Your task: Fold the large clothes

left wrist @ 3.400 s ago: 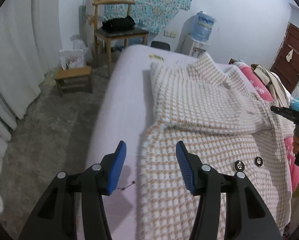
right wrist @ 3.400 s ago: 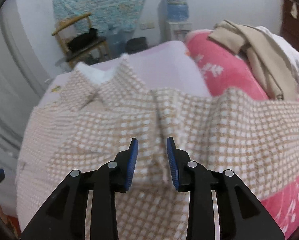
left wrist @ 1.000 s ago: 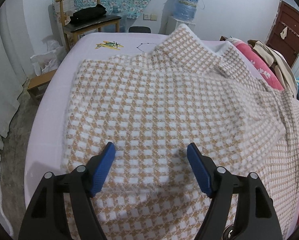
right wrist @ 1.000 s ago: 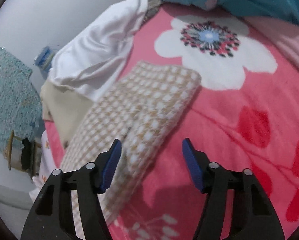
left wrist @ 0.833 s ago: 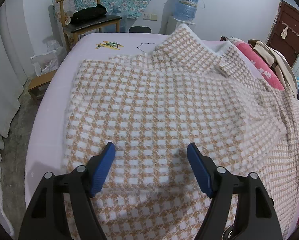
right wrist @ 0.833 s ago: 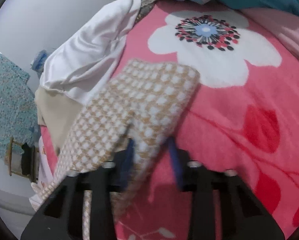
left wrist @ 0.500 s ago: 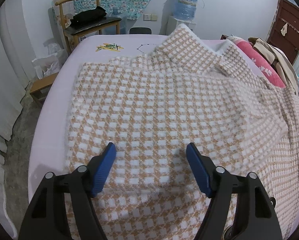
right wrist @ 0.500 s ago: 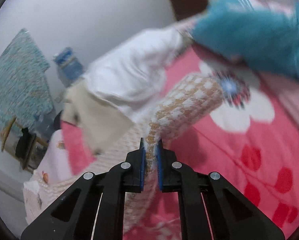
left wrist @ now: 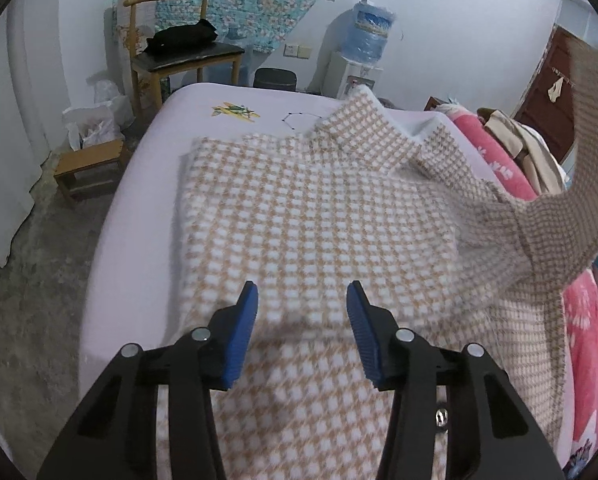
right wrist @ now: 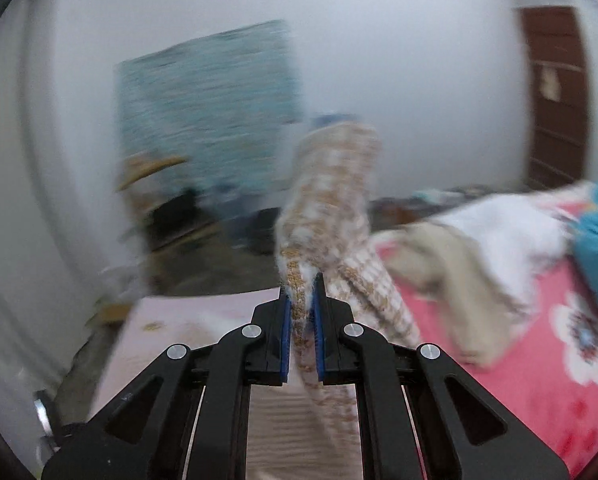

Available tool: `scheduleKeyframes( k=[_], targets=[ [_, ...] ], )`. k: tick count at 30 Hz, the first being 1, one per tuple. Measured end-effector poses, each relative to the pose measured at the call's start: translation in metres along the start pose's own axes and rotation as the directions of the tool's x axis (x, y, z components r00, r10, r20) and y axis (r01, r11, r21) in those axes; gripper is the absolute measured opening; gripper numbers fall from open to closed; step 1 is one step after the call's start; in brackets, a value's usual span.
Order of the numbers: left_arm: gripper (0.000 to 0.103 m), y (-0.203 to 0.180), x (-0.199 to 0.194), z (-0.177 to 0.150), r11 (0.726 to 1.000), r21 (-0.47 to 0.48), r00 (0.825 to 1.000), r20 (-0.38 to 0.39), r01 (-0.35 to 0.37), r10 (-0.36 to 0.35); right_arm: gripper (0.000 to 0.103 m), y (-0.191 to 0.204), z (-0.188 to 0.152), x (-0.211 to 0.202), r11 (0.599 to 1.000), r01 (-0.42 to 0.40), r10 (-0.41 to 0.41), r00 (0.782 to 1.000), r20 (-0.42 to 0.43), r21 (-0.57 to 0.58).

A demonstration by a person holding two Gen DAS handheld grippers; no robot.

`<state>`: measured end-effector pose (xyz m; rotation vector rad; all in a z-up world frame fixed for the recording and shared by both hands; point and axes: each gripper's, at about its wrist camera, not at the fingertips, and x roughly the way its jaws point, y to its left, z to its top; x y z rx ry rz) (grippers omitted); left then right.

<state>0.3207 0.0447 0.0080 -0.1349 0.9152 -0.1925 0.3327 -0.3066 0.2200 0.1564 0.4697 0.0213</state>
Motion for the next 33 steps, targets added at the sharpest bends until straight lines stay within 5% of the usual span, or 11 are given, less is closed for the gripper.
scheduleKeyframes(
  k=[4,8,12,14,16,20,25,28,33],
  targets=[
    [0.045,0.011,-0.015,-0.01,0.999,-0.035,1.0,0.004,0.007,-0.007,0.01,0.09,-0.024,0.033,0.984,-0.151,0.144,0.987,-0.073,-0.095],
    [0.045,0.017,-0.022,-0.021,0.999,-0.045,1.0,-0.005,0.007,-0.008,0.014,0.157,-0.078,0.076,0.951,-0.269,0.229,0.944,-0.237,-0.154],
    [0.045,0.022,-0.023,-0.028,0.998,-0.053,0.999,-0.022,0.022,-0.023,0.065,0.18,-0.143,0.124,0.916,-0.376,0.277,0.843,-0.462,-0.137],
    [0.045,0.023,-0.024,-0.03,0.998,-0.054,0.999,-0.025,0.039,-0.04,0.066,0.172,-0.17,0.141,0.901,-0.422,0.301,0.776,-0.555,-0.102],
    [0.045,0.024,-0.026,-0.029,0.997,-0.046,0.998,-0.025,0.059,-0.06,0.067,0.156,-0.18,0.142,0.893,-0.447,0.34,0.744,-0.575,-0.051],
    [0.045,0.023,-0.029,-0.021,0.991,-0.04,0.991,-0.011,0.131,-0.132,0.073,0.092,-0.169,0.13,0.897,-0.435,0.409,0.756,-0.511,0.074],
    [0.045,0.02,-0.014,0.008,0.979,-0.08,0.982,-0.005,0.189,-0.19,0.073,0.005,-0.144,0.13,0.946,-0.269,0.322,0.839,-0.44,0.178],
    [0.045,0.02,0.005,0.032,0.976,-0.116,0.982,-0.011,0.186,-0.189,0.073,-0.045,-0.145,0.131,0.952,-0.178,0.271,0.867,-0.418,0.247],
    [0.046,0.021,0.068,0.064,0.976,-0.153,0.971,-0.158,0.157,-0.181,0.073,-0.083,-0.151,0.138,0.949,-0.115,0.234,0.88,-0.412,0.295]
  ],
)
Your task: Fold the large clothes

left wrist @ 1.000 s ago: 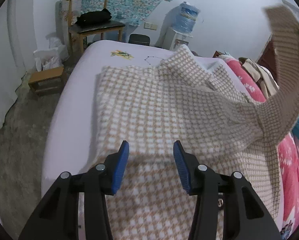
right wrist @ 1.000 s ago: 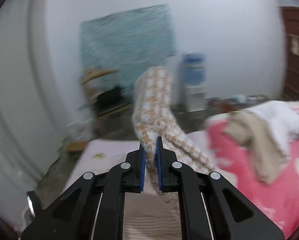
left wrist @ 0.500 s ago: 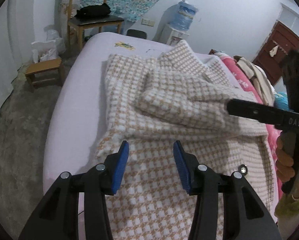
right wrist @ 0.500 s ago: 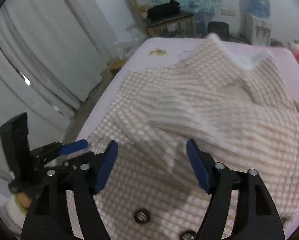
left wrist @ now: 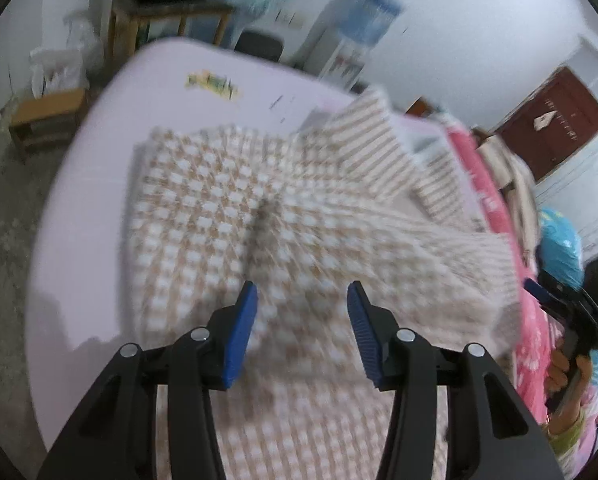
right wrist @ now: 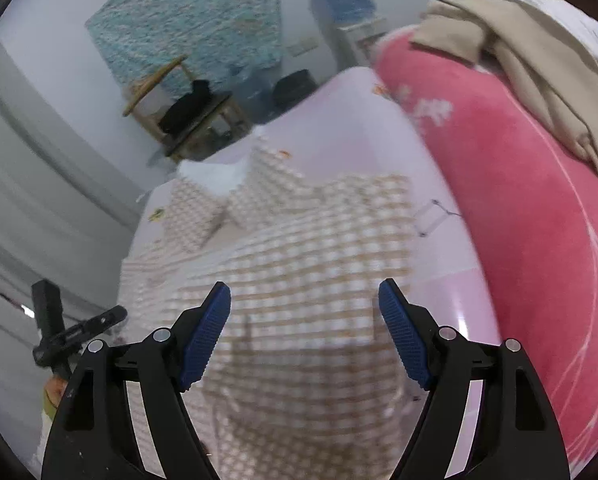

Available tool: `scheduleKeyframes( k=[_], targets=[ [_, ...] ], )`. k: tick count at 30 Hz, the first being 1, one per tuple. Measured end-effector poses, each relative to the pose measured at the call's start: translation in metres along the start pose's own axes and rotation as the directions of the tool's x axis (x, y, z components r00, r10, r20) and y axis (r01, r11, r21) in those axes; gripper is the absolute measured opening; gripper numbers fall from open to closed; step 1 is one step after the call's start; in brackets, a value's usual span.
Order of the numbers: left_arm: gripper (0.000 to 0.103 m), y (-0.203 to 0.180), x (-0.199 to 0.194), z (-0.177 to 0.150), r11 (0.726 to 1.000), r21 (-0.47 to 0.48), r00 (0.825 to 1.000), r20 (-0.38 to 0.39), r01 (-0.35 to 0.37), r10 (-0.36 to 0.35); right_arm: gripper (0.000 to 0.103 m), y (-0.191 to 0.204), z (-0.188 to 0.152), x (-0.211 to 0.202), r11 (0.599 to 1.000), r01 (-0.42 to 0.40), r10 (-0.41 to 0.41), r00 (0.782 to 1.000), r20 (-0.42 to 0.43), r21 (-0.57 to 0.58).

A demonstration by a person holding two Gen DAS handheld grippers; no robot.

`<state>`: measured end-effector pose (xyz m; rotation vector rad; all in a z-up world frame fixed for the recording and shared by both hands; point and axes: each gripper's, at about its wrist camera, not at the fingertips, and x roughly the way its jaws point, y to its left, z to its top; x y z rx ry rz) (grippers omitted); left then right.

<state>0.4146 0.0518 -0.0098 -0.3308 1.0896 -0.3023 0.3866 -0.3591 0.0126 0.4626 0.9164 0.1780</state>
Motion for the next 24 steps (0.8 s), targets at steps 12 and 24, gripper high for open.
scheduleKeyframes(
  k=[12,24],
  targets=[
    [0.006,-0.012,-0.005,0.013,0.992,0.099,0.994,0.076,-0.084,0.077,0.073,-0.016,-0.007,0.013,0.998,0.06,-0.06,0.998,-0.003,-0.028],
    [0.007,0.024,-0.017,0.0,0.979,0.065,0.971,0.158,-0.191,0.179,0.055,0.004,-0.009,0.03,0.981,0.157,-0.159,0.987,-0.003,-0.112]
  ],
)
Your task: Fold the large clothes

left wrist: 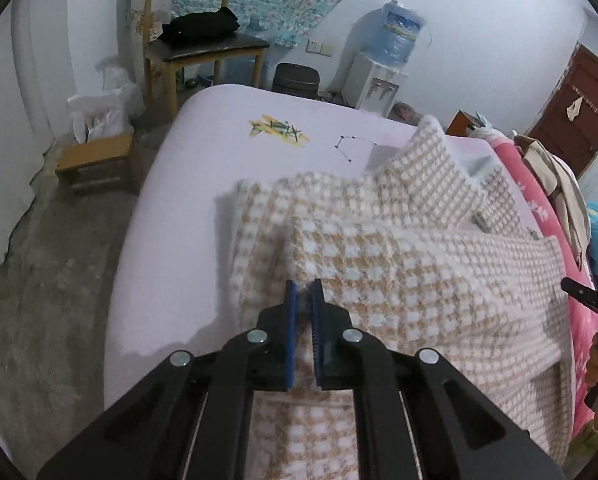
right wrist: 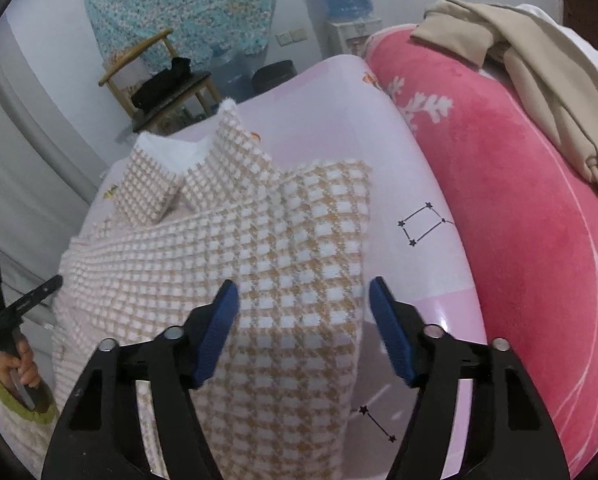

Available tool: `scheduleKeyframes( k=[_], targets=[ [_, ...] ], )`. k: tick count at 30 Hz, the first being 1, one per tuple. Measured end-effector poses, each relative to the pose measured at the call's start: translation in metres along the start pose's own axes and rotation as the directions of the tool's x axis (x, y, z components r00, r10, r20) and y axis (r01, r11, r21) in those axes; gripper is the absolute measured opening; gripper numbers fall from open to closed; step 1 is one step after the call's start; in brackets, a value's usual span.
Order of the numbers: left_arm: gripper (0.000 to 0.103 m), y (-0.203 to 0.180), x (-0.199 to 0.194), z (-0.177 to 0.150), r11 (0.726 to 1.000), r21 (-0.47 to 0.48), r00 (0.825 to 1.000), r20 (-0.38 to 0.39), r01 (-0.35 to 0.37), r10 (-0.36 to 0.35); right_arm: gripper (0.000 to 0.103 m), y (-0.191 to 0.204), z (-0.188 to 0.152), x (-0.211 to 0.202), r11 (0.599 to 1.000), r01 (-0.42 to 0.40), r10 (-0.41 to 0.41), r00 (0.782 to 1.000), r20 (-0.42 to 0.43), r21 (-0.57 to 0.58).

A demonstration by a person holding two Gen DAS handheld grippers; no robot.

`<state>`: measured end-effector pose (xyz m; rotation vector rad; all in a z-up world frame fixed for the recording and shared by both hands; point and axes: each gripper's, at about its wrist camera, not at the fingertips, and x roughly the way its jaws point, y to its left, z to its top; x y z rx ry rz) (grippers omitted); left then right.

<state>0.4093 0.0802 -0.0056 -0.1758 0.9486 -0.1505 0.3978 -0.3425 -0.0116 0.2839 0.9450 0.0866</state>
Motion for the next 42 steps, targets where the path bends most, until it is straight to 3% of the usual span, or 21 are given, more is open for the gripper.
scheduleKeyframes(
  k=[4,6,11,15,17,19,23,26,29,32,33,35,37,39,41,42],
  targets=[
    [0.007,-0.003,-0.01,-0.003,1.0,0.002,0.999,0.039,-0.002,0.002,0.029,0.004,0.004,0.009,0.996,0.079,-0.079,0.997,0.003,-0.034],
    [0.007,-0.008,-0.017,-0.003,0.999,0.025,0.998,0.058,-0.02,0.018,0.026,0.0,0.006,0.011,0.996,0.085,-0.084,0.996,0.014,-0.02],
    [0.012,-0.008,0.001,-0.01,0.993,0.066,0.995,-0.013,-0.094,0.095,0.028,-0.005,0.005,0.019,0.995,0.099,-0.099,0.995,0.014,-0.019],
    [0.015,-0.004,-0.015,-0.007,0.996,0.025,0.996,0.036,-0.084,0.083,0.04,-0.002,0.005,0.001,0.991,0.128,-0.125,0.991,0.052,-0.043],
    [0.015,-0.01,-0.032,-0.005,0.994,0.047,0.991,0.099,-0.094,0.089,0.041,0.002,0.005,-0.011,0.99,0.123,-0.117,0.989,0.096,-0.068],
    [0.017,-0.021,-0.04,-0.003,0.994,0.085,0.991,0.12,-0.061,0.051,0.041,0.012,0.005,-0.021,0.989,0.09,-0.074,0.988,0.134,-0.12],
    [0.019,-0.046,-0.02,-0.001,0.992,0.119,0.999,0.026,0.031,-0.035,0.038,0.038,0.004,-0.005,0.971,0.08,-0.059,0.994,0.096,-0.226],
    [0.022,-0.045,0.014,-0.005,0.995,0.094,0.998,-0.06,-0.02,0.025,0.03,0.036,0.004,0.033,0.956,0.169,-0.17,0.985,0.017,-0.239],
    [0.022,-0.035,0.018,-0.007,0.998,0.063,0.998,-0.06,0.021,-0.017,0.029,0.025,0.009,0.034,0.973,0.123,-0.125,0.992,0.002,-0.195],
    [0.022,-0.04,0.006,-0.005,0.994,0.106,0.999,-0.032,-0.041,0.044,0.032,0.031,0.012,0.02,0.971,0.14,-0.141,0.99,0.004,-0.193],
    [0.022,-0.043,0.001,-0.004,0.992,0.119,0.999,-0.013,-0.051,0.053,0.032,0.042,0.013,0.011,0.973,0.102,-0.1,0.995,0.02,-0.208],
    [0.023,-0.051,-0.009,-0.002,0.991,0.13,1.0,0.014,0.015,-0.017,0.032,0.064,0.012,0.003,0.969,0.024,-0.017,0.999,0.031,-0.244],
    [0.024,-0.063,-0.007,-0.002,0.988,0.137,0.997,-0.007,0.075,-0.075,0.032,0.092,0.007,0.0,0.951,-0.067,0.078,0.997,0.023,-0.302],
    [0.028,-0.071,0.003,-0.007,0.987,0.15,0.998,-0.042,0.054,-0.048,0.034,0.116,-0.002,0.01,0.926,-0.13,0.132,0.991,-0.017,-0.354],
    [0.029,-0.072,0.023,-0.017,0.988,0.154,0.995,-0.103,0.014,0.002,0.036,0.135,-0.02,0.036,0.909,-0.143,0.11,0.988,-0.105,-0.391],
    [0.029,-0.073,0.021,-0.02,0.986,0.165,0.997,-0.072,0.016,-0.004,0.038,0.139,-0.032,0.053,0.904,-0.102,0.046,0.989,-0.143,-0.415]
  ],
)
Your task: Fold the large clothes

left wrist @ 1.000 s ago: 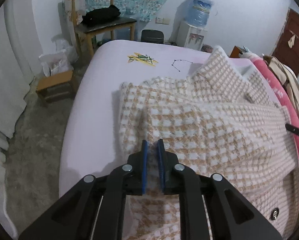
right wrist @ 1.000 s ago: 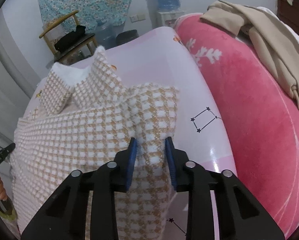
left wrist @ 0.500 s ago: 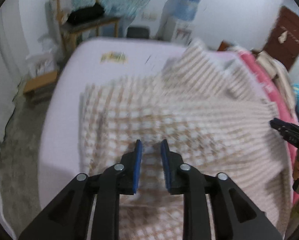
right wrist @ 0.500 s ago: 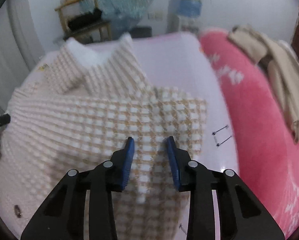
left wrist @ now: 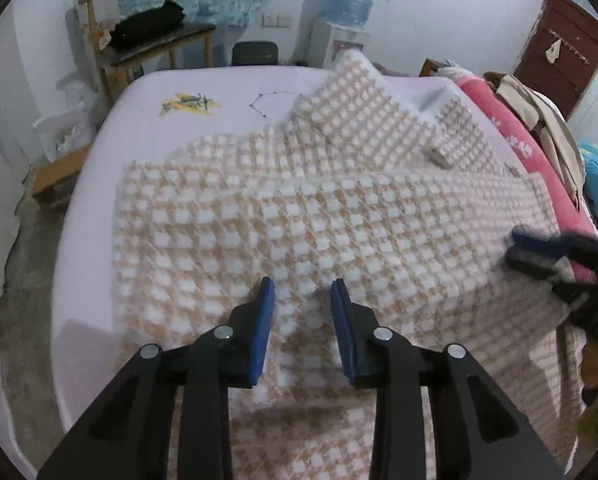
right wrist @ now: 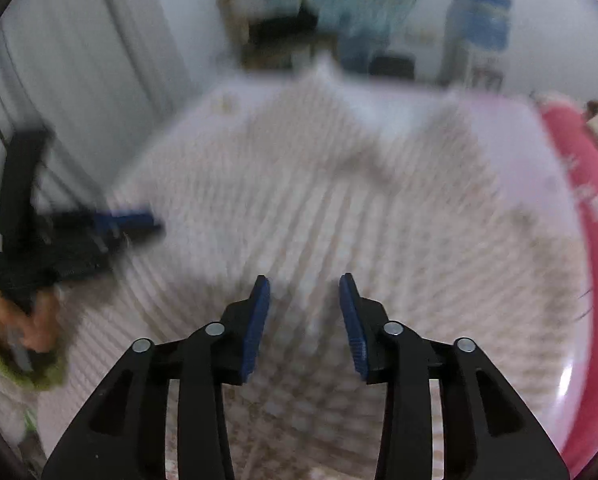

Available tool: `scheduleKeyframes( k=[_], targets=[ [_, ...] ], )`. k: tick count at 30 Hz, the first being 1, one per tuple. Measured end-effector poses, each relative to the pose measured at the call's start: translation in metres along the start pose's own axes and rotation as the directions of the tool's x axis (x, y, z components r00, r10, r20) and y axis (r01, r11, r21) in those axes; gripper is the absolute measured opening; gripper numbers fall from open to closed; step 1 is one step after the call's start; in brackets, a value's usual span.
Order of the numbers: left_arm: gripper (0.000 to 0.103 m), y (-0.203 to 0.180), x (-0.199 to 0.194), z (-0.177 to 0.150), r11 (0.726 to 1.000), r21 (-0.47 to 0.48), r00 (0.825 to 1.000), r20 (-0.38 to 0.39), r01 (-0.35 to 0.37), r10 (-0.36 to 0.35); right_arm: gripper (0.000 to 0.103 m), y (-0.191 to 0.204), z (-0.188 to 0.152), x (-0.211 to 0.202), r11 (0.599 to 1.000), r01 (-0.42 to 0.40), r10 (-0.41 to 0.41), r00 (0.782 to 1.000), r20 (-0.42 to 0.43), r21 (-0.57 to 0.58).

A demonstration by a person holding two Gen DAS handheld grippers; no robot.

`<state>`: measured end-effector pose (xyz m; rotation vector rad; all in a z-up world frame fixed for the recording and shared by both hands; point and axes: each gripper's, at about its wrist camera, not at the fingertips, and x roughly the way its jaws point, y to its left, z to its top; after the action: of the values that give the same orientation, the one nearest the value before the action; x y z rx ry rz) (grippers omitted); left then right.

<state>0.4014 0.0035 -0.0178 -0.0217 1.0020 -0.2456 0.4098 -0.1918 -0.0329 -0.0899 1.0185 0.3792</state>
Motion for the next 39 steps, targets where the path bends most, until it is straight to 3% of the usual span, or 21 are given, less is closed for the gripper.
scheduleKeyframes(
  k=[5,7,9,11,12,13,15,17,21,23,25,26,28,31,33,36,39],
  targets=[
    [0.031,-0.004,-0.022,-0.003,0.999,0.045,1.0,0.015,-0.003,0.003,0.041,0.001,-0.008,-0.025,0.998,0.066,-0.065,0.997,0.041,-0.008],
    [0.046,-0.004,-0.036,-0.008,0.998,0.055,0.999,0.045,0.009,-0.011,0.047,-0.002,-0.017,-0.044,0.997,0.082,-0.082,0.993,0.086,0.005],
    [0.05,0.003,-0.037,-0.019,0.999,0.049,0.999,0.032,0.0,-0.001,0.05,-0.007,-0.027,-0.052,0.996,0.091,-0.091,0.99,0.107,0.007],
    [0.051,0.007,-0.02,-0.026,0.999,0.052,1.0,-0.012,-0.017,0.018,0.052,-0.016,-0.042,-0.036,0.993,0.119,-0.118,0.992,0.044,-0.006],
    [0.051,0.008,-0.018,-0.029,0.998,0.055,1.0,0.008,-0.014,0.013,0.052,-0.016,-0.048,-0.03,0.992,0.123,-0.123,0.992,0.02,-0.009],
    [0.051,0.007,-0.02,-0.028,0.998,0.054,1.0,0.015,-0.017,0.016,0.052,-0.017,-0.052,-0.031,0.993,0.117,-0.116,0.992,0.045,-0.024],
    [0.051,0.006,-0.027,-0.024,0.999,0.032,1.0,0.019,-0.016,0.015,0.052,-0.019,-0.048,-0.037,0.993,0.116,-0.116,0.993,0.03,-0.02],
    [0.051,0.007,-0.036,-0.018,1.0,0.02,0.998,0.058,0.005,-0.006,0.053,-0.031,-0.038,-0.055,0.991,0.135,-0.136,0.988,0.073,0.012],
    [0.052,0.021,-0.03,-0.004,0.998,-0.052,0.998,0.051,-0.02,0.023,0.054,-0.085,-0.014,-0.072,0.967,0.188,-0.214,0.965,0.148,0.174],
    [0.052,0.036,-0.014,-0.003,0.992,-0.124,1.0,0.014,0.003,-0.001,0.054,-0.111,-0.012,-0.059,0.945,0.216,-0.249,0.962,0.111,0.245],
    [0.052,0.04,-0.013,-0.005,0.99,-0.144,0.999,0.047,0.014,-0.007,0.054,-0.132,-0.017,-0.02,0.927,0.231,-0.235,0.972,-0.022,0.297],
    [0.052,0.037,-0.015,-0.006,0.99,-0.138,0.999,0.042,0.001,0.004,0.054,-0.133,-0.02,-0.018,0.924,0.225,-0.234,0.972,-0.008,0.31],
    [0.052,0.033,-0.023,-0.008,0.99,-0.139,0.999,0.039,-0.012,0.018,0.056,-0.121,-0.014,-0.028,0.922,0.244,-0.258,0.966,0.008,0.302],
    [0.052,0.031,-0.045,-0.013,0.991,-0.133,0.998,0.053,-0.008,0.015,0.059,-0.095,-0.025,-0.061,0.936,0.196,-0.223,0.973,0.062,0.294],
    [0.052,0.028,-0.071,-0.021,0.994,-0.112,0.996,0.088,-0.008,0.018,0.066,-0.07,-0.038,-0.091,0.943,0.211,-0.245,0.964,0.104,0.259],
    [0.06,0.023,-0.105,-0.042,0.996,-0.09,0.992,0.124,0.0,0.011,0.076,-0.035,-0.063,-0.125,0.965,0.149,-0.185,0.97,0.159,0.216],
    [0.066,0.01,-0.137,-0.08,0.998,-0.06,0.989,0.149,0.029,-0.02,0.079,0.0,-0.093,-0.136,0.979,0.097,-0.126,0.979,0.162,0.18]
  ],
)
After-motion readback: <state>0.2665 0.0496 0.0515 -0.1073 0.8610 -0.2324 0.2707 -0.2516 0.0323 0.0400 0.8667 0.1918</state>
